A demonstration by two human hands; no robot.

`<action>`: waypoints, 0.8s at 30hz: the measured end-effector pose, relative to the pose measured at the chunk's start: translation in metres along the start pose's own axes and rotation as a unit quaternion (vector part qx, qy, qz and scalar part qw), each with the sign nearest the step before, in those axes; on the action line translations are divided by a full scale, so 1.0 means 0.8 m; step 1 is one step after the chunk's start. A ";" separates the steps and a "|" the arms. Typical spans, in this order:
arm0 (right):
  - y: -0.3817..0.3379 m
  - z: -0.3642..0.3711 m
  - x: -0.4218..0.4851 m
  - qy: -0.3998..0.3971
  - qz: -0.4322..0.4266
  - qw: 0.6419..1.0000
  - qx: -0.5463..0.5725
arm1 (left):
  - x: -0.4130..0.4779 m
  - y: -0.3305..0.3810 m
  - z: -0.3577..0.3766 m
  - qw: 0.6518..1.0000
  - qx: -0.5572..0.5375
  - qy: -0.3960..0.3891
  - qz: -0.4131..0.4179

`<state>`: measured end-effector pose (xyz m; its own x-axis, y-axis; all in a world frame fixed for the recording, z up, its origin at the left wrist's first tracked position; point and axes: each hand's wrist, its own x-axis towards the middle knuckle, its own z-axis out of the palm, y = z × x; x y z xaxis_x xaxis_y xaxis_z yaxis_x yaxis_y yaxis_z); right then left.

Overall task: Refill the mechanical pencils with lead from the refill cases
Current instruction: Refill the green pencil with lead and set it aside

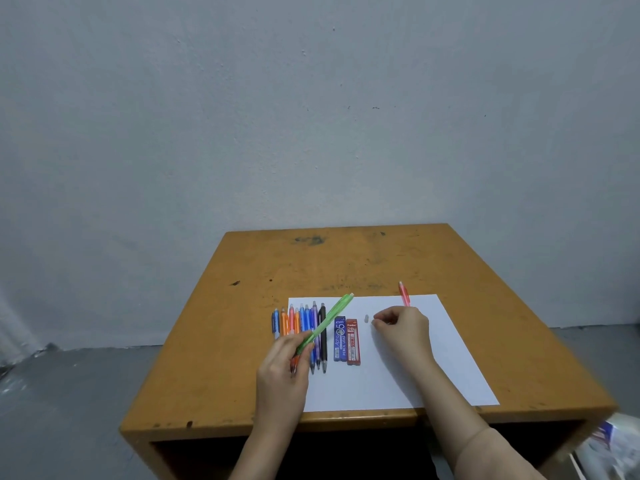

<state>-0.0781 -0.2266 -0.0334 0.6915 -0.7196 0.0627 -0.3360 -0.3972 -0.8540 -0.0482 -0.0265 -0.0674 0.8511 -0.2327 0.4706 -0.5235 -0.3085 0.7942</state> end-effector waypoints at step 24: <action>-0.055 -0.047 -0.038 -0.156 0.041 0.911 0.380 | 0.000 -0.002 0.001 0.999 -0.008 -0.002 0.044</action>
<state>-0.1082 -0.2087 0.0217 0.8717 -0.4856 -0.0653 0.0634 0.2438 -0.9677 -0.0474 -0.0265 -0.0690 0.8013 -0.2614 0.5381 -0.5961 -0.2725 0.7553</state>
